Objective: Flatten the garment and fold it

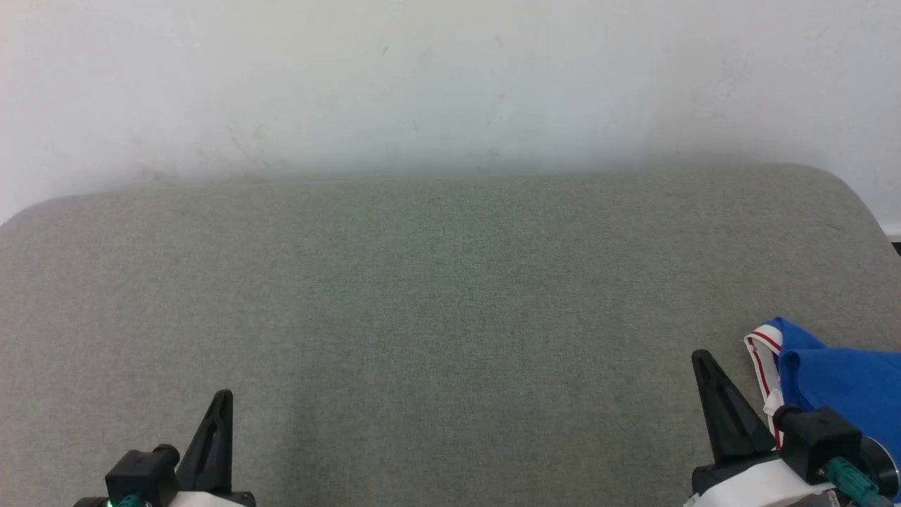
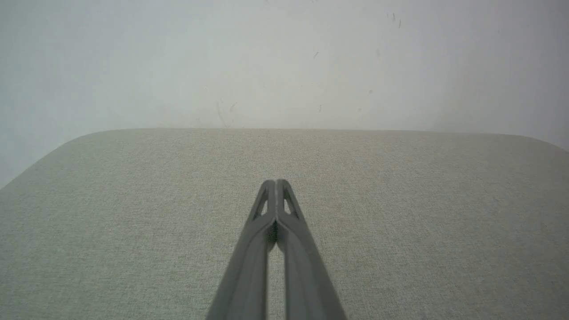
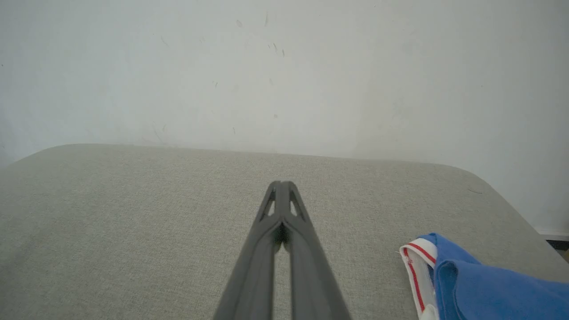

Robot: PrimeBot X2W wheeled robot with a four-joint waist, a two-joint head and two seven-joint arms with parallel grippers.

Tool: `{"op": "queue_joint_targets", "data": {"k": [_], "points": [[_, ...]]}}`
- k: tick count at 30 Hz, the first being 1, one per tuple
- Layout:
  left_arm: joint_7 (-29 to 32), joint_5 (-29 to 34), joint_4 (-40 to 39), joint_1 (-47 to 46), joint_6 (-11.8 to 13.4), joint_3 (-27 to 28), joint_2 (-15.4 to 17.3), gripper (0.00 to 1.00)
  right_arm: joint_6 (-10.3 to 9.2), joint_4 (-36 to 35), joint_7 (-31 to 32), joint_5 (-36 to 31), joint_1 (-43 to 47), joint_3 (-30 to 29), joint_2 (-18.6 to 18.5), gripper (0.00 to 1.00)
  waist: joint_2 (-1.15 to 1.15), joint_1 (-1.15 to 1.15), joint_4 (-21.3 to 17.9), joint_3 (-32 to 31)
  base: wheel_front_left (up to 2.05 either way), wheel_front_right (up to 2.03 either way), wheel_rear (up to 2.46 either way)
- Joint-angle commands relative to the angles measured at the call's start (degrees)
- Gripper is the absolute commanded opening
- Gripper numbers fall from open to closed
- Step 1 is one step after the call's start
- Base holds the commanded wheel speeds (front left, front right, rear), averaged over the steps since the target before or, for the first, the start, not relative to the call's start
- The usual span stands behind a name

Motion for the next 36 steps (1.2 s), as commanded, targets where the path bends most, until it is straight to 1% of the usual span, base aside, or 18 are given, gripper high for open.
{"op": "queue_joint_targets", "data": {"k": [1,36], "points": [[0.2,0.8,-0.3,-0.7,0.1,0.3,-0.4,0.0,-0.01,0.2,0.2,-0.5,-0.7,-0.1,0.0,0.0,0.0,0.0,0.0,0.0,0.0,0.0,0.0],[4.3,5.8,-2.0,-3.1,0.2,1.2,-4.0,0.0,-0.02,2.0,1.9,-2.1,-3.6,-0.7,0.1,0.0,0.0,0.0,0.5,0.1,0.0,0.0,0.0]]}}
